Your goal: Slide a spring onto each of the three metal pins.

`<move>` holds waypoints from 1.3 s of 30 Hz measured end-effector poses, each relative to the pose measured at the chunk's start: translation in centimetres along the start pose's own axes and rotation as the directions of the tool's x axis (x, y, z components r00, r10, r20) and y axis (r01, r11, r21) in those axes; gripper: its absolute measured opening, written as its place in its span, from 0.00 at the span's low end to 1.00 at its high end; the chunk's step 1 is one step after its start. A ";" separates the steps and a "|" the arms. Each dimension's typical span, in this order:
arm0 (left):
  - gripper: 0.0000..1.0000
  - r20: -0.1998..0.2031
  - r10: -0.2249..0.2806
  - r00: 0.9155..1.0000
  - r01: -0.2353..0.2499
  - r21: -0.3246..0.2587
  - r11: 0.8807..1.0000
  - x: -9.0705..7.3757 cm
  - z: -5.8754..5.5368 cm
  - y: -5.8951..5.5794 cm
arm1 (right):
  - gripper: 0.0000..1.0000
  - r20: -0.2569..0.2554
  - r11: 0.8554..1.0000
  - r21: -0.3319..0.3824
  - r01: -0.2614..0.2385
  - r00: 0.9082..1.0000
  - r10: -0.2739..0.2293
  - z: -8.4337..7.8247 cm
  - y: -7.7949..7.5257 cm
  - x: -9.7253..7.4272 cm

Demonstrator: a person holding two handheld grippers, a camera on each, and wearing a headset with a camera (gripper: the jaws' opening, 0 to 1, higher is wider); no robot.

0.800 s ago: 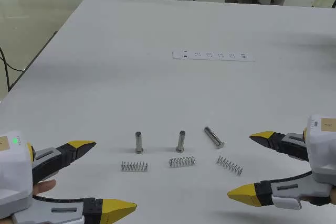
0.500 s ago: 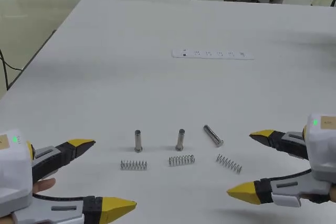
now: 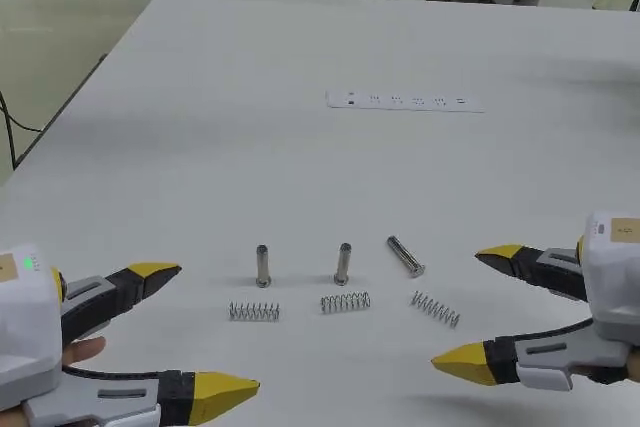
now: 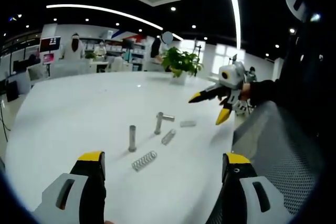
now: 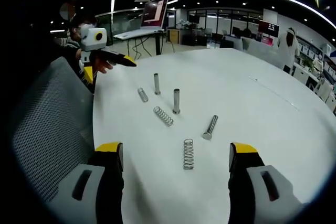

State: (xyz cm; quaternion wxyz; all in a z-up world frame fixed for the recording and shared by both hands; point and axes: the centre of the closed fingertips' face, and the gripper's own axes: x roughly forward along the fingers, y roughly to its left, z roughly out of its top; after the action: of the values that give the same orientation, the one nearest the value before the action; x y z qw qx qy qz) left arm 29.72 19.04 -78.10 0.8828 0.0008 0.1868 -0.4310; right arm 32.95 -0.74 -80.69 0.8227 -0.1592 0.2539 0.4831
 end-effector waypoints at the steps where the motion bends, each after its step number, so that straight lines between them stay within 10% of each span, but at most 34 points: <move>1: 0.89 0.000 0.000 1.000 0.000 0.000 1.000 0.0 0.0 0.0 | 0.82 0.000 1.000 0.000 0.000 1.000 0.000 0.0 0.0 0.0; 39: 0.89 -0.010 -0.006 1.000 0.006 -0.004 1.000 0.1 -0.3 0.0 | 0.82 -0.019 1.000 -0.001 -0.010 1.000 0.010 -0.3 0.2 0.2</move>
State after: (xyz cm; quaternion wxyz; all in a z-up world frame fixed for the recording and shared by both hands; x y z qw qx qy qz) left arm 29.72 19.00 -78.43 0.8806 0.0009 0.1921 -0.4333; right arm 32.78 -0.62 -81.04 0.8178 -0.1631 0.2624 0.4856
